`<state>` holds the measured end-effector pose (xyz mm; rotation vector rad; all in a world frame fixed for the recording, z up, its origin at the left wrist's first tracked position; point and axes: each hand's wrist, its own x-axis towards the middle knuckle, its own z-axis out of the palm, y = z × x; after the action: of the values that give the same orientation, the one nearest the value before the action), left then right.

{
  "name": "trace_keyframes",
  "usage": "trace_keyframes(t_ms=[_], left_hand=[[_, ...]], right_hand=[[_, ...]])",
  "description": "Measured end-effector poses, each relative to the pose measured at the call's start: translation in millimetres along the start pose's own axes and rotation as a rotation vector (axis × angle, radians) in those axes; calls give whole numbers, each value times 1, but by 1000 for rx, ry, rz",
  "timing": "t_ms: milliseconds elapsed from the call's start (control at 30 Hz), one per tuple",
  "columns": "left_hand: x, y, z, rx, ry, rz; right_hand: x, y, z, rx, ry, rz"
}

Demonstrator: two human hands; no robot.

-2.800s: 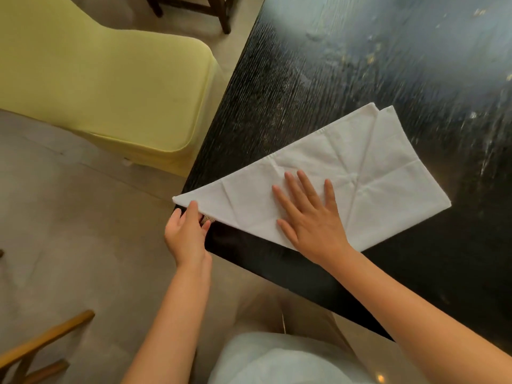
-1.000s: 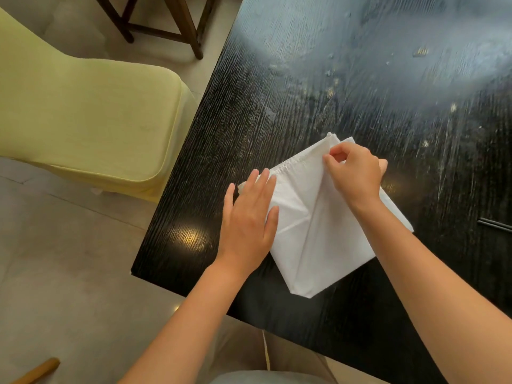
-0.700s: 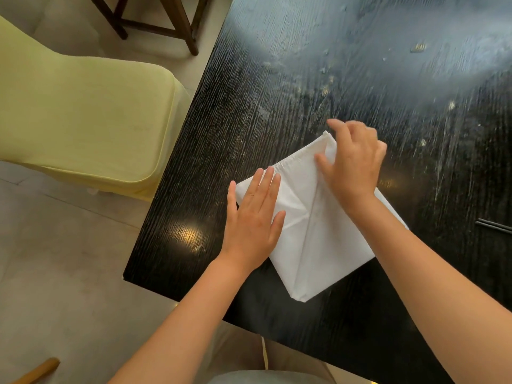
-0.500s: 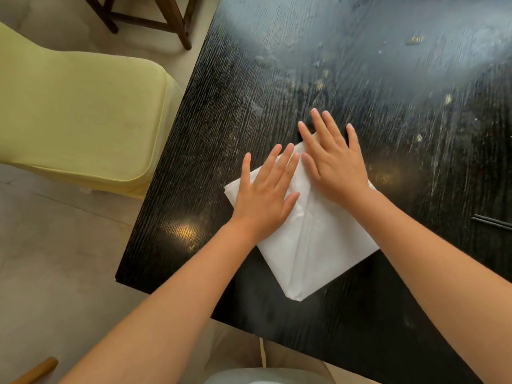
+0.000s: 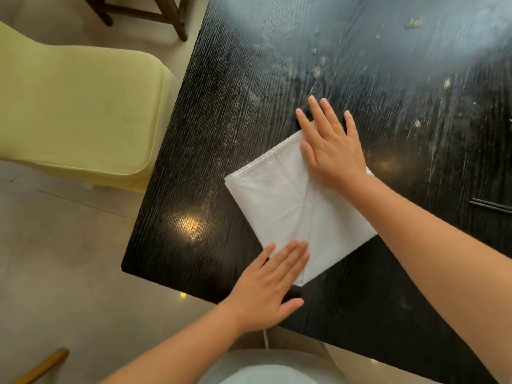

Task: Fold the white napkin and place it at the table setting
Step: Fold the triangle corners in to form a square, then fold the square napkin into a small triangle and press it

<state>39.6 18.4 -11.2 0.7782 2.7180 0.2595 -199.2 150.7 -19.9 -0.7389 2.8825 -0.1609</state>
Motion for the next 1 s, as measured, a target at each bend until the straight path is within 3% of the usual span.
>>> trace_keyframes(t_ms=[167,300,367,500,667,867,1000], left_hand=[[-2,3,-11,-151,82,-44],[63,-21,-42,-199,325,-445],[103,-42,-57,-185,341,-552],[121,-79,-49,-23,180,-628],[74,-95,-31,-2,218,-753],[58,-98,-36,-14,126,-751],[68,-99,-58,-44,240,-696]], right_hand=[[0,0,0,3,3,6],[0,0,1,-1,8,4],[0,1,1,-2,11,3],[0,0,0,10,19,0],[0,1,-1,7,1,-8],[0,0,-6,38,9,-7],[-12,-3,-16,157,172,136]])
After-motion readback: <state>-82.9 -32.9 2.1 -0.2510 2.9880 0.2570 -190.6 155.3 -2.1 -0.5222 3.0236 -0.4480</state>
